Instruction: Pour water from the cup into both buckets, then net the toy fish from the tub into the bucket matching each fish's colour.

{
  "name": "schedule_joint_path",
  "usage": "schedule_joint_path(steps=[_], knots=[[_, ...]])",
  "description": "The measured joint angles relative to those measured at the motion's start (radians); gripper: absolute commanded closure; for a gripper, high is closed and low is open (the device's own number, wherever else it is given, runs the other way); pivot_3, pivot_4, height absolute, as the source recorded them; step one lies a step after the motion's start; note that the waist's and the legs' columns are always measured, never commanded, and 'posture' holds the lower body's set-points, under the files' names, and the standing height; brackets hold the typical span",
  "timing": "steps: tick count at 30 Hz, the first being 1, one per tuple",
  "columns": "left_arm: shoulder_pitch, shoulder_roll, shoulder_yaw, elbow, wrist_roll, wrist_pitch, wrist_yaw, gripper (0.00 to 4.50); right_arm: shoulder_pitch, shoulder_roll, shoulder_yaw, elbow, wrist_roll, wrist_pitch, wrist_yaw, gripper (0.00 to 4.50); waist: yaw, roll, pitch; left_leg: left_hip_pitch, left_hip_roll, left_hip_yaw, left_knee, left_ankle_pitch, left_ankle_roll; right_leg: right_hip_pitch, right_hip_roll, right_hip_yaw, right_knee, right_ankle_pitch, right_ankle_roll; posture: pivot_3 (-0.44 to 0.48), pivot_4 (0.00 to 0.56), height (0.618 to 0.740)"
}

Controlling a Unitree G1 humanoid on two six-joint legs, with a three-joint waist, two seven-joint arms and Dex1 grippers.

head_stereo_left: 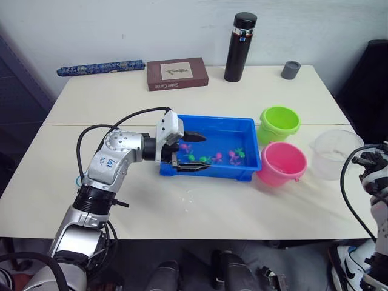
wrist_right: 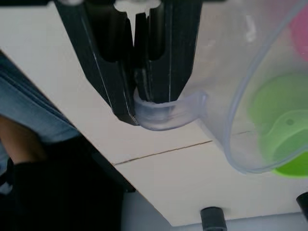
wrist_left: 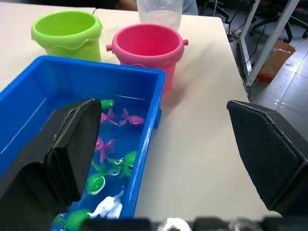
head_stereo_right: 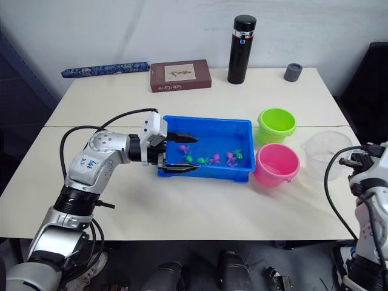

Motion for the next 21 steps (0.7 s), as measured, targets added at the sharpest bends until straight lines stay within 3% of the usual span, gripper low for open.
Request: schedule_joint_path(steps=[6, 21], knots=[[-0.001, -0.015, 0.004, 0.020, -0.001, -0.044, -0.010, 0.00, -0.011, -0.121, 0.062, 0.014, -0.057, -0.034, 0.074, 4.43, 0.000, 0.000, 0.000, 0.000, 0.000, 0.000, 0.000, 0.000, 0.000, 0.000, 0.000, 0.000, 0.000, 0.000, 0.000, 0.000, 0.150, 0.739], [-0.001, -0.024, 0.004, 0.024, 0.000, -0.076, -0.005, 0.00, 0.014, -0.192, 0.189, -0.003, -0.259, -0.195, 0.124, 4.43, 0.020, 0.000, 0.000, 0.000, 0.000, 0.000, 0.000, 0.000, 0.000, 0.000, 0.000, 0.000, -0.001, 0.000, 0.000, 0.000, 0.150, 0.739]])
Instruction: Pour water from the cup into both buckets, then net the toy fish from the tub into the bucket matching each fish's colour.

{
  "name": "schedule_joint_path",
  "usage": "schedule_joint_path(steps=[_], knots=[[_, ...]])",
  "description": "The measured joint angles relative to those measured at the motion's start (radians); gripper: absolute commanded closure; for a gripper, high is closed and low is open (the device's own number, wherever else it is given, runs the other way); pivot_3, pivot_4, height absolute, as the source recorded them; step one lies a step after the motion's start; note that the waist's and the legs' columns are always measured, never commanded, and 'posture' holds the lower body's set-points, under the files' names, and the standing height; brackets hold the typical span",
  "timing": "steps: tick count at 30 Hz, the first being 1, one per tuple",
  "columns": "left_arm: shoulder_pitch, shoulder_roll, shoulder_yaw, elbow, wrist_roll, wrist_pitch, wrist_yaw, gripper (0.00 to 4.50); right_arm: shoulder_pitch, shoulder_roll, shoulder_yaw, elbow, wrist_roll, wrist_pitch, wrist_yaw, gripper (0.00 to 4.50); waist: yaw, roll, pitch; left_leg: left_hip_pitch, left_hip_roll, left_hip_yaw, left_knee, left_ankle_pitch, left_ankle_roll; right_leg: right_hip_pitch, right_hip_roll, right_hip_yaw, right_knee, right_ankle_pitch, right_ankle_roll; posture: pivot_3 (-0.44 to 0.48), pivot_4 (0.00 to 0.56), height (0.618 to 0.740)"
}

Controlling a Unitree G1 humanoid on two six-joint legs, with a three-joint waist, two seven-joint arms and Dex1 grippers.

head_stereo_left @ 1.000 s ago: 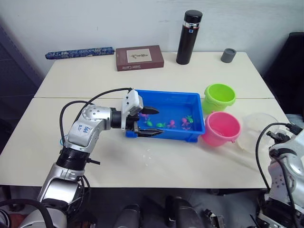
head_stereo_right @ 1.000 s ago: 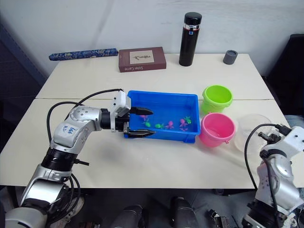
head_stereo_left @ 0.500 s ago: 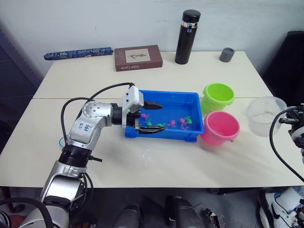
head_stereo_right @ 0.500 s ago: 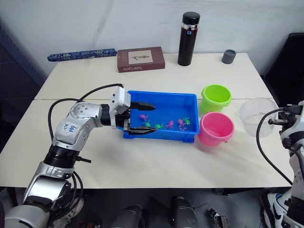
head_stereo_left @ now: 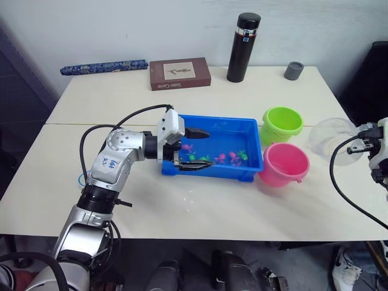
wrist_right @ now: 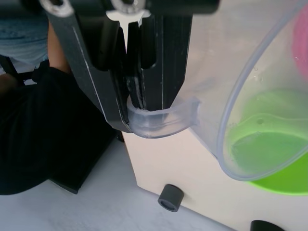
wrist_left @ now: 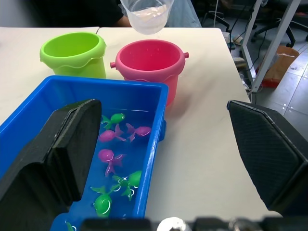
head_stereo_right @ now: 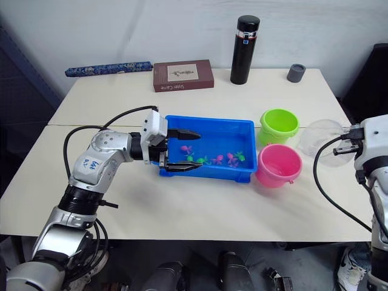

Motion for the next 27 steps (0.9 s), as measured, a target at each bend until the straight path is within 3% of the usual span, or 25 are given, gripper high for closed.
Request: schedule_joint_path(steps=[11, 27], knots=[[0.000, -0.003, 0.000, 0.033, 0.003, -0.011, -0.006, 0.00, 0.027, -0.007, 0.073, -0.061, -0.129, -0.074, 0.013, 4.43, 0.001, 0.000, 0.000, 0.000, 0.000, 0.000, 0.000, 0.000, 0.000, 0.000, 0.000, 0.000, 0.000, 0.000, 0.000, 0.000, 0.150, 0.739], [0.000, -0.004, 0.000, 0.035, 0.005, -0.022, -0.008, 0.00, 0.035, -0.052, 0.114, -0.005, -0.337, -0.247, 0.020, 4.43, 0.001, 0.000, 0.000, 0.000, 0.000, 0.000, 0.000, 0.000, 0.000, 0.000, 0.000, 0.000, 0.001, 0.000, 0.000, 0.000, 0.150, 0.739]])
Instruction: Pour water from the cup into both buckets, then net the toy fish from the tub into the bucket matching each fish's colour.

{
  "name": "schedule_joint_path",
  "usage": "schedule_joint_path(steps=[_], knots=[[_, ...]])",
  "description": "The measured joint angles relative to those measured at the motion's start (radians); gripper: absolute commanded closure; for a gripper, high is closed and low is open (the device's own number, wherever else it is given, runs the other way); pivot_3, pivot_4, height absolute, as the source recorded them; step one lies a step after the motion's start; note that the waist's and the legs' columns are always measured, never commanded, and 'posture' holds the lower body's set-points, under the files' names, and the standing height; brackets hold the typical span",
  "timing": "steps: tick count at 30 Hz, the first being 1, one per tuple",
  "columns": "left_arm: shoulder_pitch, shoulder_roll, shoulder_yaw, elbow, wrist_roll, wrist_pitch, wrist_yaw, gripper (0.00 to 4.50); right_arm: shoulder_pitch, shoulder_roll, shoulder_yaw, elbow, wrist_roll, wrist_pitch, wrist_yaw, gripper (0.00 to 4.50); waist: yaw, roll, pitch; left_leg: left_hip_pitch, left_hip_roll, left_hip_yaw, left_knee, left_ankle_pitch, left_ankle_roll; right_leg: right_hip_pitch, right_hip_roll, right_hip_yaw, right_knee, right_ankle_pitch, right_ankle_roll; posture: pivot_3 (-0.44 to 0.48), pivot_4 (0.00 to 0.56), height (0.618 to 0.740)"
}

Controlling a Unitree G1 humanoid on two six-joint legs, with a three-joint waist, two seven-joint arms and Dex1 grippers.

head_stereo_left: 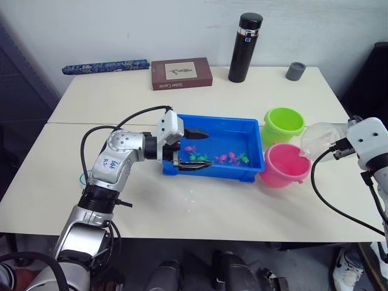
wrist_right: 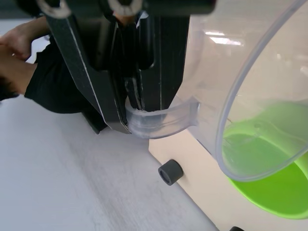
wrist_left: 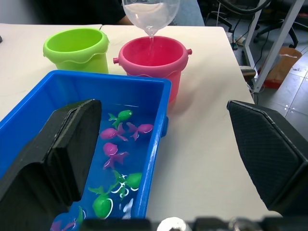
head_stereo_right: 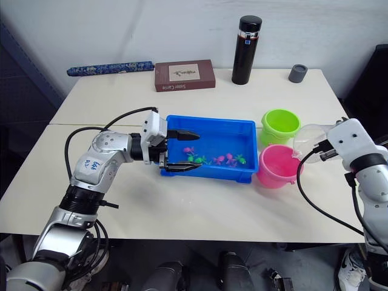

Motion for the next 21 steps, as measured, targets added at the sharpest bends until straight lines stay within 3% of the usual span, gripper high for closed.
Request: schedule_joint_path(steps=[21], knots=[[0.004, 0.000, 0.000, -0.001, 0.000, 0.000, 0.002, 0.00, -0.017, 0.018, 0.000, 0.017, -0.009, -0.011, 0.055, 4.43, 0.000, 0.000, 0.000, 0.000, 0.000, 0.000, 0.001, 0.000, 0.000, 0.000, 0.000, 0.000, 0.001, 0.000, 0.000, 0.000, 0.150, 0.739]])
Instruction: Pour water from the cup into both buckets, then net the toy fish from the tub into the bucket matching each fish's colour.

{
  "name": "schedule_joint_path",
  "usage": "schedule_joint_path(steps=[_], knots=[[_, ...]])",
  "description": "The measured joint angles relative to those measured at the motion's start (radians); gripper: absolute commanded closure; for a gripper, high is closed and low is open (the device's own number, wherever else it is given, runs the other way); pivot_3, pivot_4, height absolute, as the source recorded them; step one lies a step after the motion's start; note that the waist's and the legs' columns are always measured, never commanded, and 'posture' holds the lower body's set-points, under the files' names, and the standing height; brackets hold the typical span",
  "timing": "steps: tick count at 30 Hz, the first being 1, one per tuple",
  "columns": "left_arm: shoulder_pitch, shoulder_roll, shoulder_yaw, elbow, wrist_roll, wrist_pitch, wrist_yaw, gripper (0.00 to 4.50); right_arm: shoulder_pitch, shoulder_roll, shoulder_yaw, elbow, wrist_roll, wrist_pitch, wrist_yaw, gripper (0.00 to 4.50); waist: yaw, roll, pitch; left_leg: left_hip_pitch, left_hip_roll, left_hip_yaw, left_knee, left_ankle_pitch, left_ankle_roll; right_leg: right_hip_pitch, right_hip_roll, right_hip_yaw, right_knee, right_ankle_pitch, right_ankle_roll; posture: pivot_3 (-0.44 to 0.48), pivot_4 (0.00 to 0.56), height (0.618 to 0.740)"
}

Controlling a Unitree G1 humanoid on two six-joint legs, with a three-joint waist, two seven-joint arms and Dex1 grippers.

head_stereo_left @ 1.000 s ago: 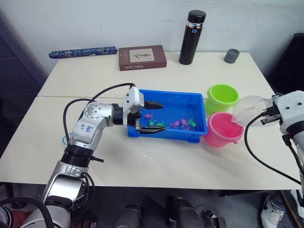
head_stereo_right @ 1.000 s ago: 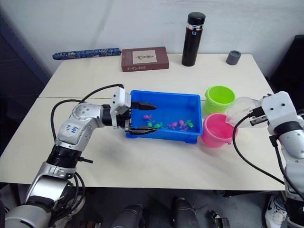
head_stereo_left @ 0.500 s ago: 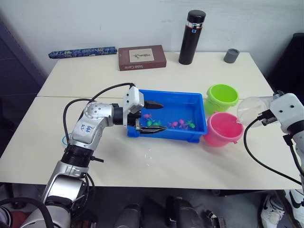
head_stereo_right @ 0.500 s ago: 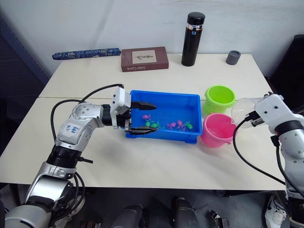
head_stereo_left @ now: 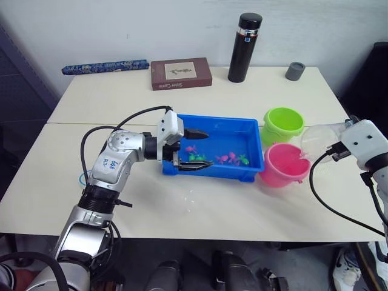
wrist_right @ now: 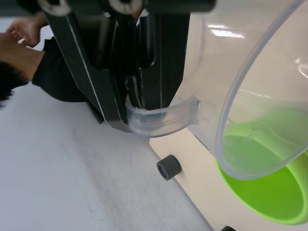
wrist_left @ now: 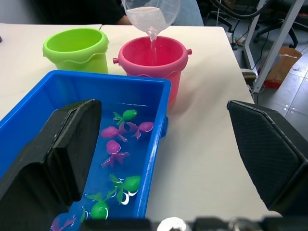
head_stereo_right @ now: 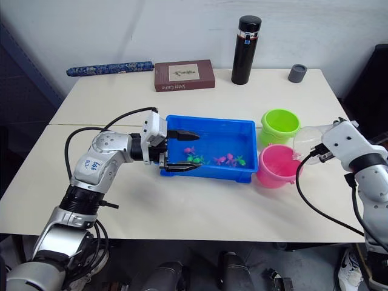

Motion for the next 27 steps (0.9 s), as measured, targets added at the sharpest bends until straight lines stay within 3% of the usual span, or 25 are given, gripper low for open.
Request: schedule_joint_path(steps=[12, 19, 27], knots=[[0.009, 0.003, 0.025, 0.000, -0.003, 0.022, 0.035, 0.00, -0.201, 0.091, -0.025, 0.100, 0.180, 0.224, -0.017, 4.43, -0.001, 0.000, 0.000, 0.000, 0.000, 0.000, 0.000, 0.000, 0.000, 0.000, 0.000, 0.000, 0.000, 0.000, 0.000, 0.000, 0.150, 0.739], [0.009, 0.026, 0.072, 0.005, -0.003, 0.035, 0.059, 0.00, -0.423, 0.136, 0.002, 0.336, 0.180, 0.237, -0.121, 4.43, -0.013, 0.000, 0.000, 0.000, 0.000, 0.000, 0.000, 0.001, -0.001, 0.000, 0.000, 0.000, 0.001, 0.000, 0.000, 0.000, 0.150, 0.739], [0.009, 0.051, 0.099, 0.007, -0.001, 0.037, 0.080, 0.00, -0.562, 0.156, 0.089, 0.544, 0.145, 0.164, -0.191, 4.43, -0.025, 0.000, 0.000, 0.000, 0.000, 0.000, 0.000, 0.001, -0.001, -0.001, -0.001, 0.000, 0.002, 0.000, 0.000, 0.000, 0.150, 0.739]])
